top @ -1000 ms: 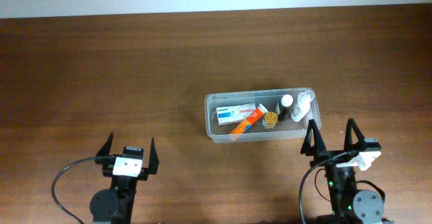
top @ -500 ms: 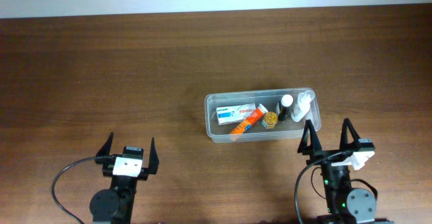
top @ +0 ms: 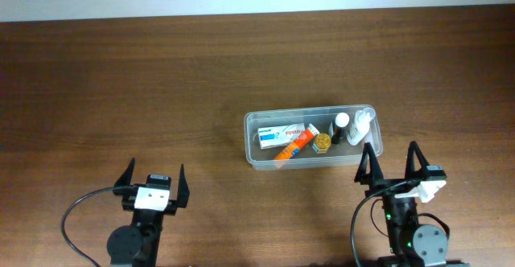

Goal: Pack container

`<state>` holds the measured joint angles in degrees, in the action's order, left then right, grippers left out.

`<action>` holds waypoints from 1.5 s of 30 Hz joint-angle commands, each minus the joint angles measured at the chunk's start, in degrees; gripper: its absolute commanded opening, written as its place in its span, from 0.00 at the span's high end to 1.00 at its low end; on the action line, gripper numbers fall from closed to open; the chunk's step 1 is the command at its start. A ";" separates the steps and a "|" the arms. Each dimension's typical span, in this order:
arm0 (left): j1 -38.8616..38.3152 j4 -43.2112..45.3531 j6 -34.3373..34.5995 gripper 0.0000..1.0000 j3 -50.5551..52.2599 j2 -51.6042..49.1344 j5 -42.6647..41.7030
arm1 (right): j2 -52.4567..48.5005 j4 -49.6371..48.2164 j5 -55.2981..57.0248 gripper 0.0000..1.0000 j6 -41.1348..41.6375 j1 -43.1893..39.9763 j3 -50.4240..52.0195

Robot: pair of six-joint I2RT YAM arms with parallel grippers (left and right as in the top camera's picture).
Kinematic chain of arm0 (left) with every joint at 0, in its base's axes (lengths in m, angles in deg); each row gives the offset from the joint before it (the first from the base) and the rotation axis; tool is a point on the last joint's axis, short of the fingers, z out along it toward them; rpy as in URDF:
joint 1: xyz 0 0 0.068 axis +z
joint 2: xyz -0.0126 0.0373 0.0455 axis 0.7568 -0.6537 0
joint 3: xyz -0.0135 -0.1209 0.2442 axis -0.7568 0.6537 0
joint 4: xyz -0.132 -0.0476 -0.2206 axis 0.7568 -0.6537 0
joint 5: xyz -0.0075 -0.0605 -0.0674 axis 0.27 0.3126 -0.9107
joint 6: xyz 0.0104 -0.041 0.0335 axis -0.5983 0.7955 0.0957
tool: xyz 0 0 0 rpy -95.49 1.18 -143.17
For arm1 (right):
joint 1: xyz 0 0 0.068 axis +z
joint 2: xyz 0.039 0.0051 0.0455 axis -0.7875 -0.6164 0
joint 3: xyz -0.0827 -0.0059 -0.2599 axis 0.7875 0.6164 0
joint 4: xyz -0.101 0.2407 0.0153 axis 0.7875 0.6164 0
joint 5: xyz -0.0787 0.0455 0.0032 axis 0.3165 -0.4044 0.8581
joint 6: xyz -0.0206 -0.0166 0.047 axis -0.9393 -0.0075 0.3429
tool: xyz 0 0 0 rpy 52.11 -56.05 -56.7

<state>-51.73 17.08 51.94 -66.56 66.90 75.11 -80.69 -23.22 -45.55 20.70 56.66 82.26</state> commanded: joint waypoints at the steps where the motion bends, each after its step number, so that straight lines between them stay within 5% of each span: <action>1: 0.33 0.17 -0.07 0.01 0.35 0.44 -0.66 | 0.61 -5.33 0.90 0.01 0.26 0.52 0.28; 16: 0.33 0.17 -0.07 0.01 0.35 0.44 -0.66 | 0.61 -8.66 0.87 0.02 0.26 0.52 0.28; 33: 0.33 0.17 -0.07 0.01 0.35 0.44 -0.66 | 0.61 14.12 0.81 0.02 0.24 0.52 0.28; 45: 0.33 0.17 -0.07 0.01 0.35 0.44 -0.66 | 0.61 13.97 0.70 0.02 0.26 0.52 0.28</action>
<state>-51.73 17.08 51.94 -66.56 66.90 75.11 -80.56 -9.75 -45.18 20.70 56.66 82.28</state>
